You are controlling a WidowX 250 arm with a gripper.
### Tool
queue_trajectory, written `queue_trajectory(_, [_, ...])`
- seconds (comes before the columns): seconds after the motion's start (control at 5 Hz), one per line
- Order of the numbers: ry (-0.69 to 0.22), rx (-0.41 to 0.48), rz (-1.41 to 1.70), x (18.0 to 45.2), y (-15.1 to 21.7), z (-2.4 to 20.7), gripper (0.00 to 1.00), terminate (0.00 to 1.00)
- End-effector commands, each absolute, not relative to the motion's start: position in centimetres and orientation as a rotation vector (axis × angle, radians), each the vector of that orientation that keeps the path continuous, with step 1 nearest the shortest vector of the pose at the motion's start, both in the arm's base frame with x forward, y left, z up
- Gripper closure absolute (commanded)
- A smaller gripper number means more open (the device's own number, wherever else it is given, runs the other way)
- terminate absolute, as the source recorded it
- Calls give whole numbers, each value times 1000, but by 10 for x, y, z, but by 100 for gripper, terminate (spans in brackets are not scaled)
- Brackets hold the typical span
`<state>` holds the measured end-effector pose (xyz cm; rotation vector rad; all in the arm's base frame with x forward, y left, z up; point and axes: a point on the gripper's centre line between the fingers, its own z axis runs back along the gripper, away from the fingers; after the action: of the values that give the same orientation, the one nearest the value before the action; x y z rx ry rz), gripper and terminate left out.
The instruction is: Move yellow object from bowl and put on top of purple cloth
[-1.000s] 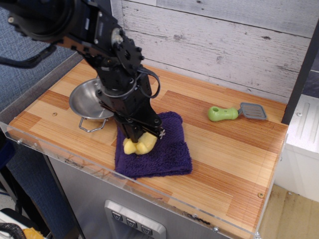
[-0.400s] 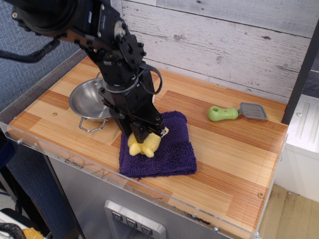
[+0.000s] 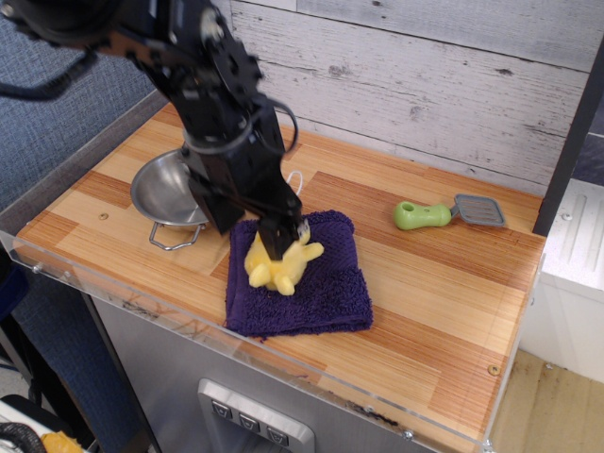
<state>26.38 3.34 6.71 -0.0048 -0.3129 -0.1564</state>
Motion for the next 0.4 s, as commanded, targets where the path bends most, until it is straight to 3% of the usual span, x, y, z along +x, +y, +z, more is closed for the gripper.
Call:
queue_trajectory(0.0, [-460, 37, -141, 257, 48, 117, 0, 0])
queue_trajectory(0.2, [-500, 48, -121, 255, 55, 139, 0, 0])
